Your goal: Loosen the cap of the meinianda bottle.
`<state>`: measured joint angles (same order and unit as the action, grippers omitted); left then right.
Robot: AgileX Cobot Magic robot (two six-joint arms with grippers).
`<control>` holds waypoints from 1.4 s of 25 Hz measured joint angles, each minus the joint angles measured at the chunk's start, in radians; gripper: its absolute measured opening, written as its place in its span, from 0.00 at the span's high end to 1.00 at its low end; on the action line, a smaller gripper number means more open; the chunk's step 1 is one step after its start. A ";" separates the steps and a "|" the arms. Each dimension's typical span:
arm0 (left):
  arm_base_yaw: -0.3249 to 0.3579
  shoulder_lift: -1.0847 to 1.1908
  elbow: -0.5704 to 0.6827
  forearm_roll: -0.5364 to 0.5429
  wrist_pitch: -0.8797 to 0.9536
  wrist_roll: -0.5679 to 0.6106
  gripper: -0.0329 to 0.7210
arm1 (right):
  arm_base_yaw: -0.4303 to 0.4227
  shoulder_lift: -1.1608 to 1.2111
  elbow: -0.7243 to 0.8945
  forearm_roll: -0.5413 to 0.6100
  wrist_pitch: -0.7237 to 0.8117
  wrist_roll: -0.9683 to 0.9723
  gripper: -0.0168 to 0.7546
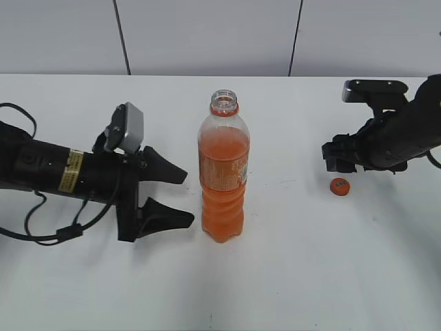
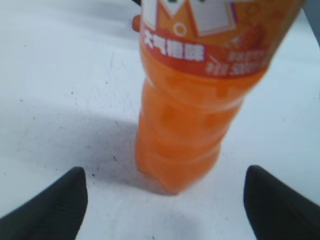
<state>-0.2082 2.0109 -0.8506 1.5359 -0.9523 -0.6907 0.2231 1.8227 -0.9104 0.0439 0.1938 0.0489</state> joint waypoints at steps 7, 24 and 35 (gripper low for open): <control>0.069 -0.130 0.001 0.199 0.241 -0.250 0.23 | 0.000 -0.091 -0.002 -0.154 -0.038 -0.003 0.31; 0.077 -0.356 -0.252 -1.186 1.652 0.602 0.24 | -0.092 -0.100 -0.560 -0.284 0.752 -0.028 0.31; 0.077 -0.518 -0.596 -1.342 2.157 0.745 0.24 | -0.095 -0.216 -0.726 -0.044 1.018 -0.210 0.31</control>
<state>-0.1314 1.4934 -1.4464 0.1938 1.2051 0.0540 0.1280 1.6072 -1.6365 0.0000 1.2113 -0.1614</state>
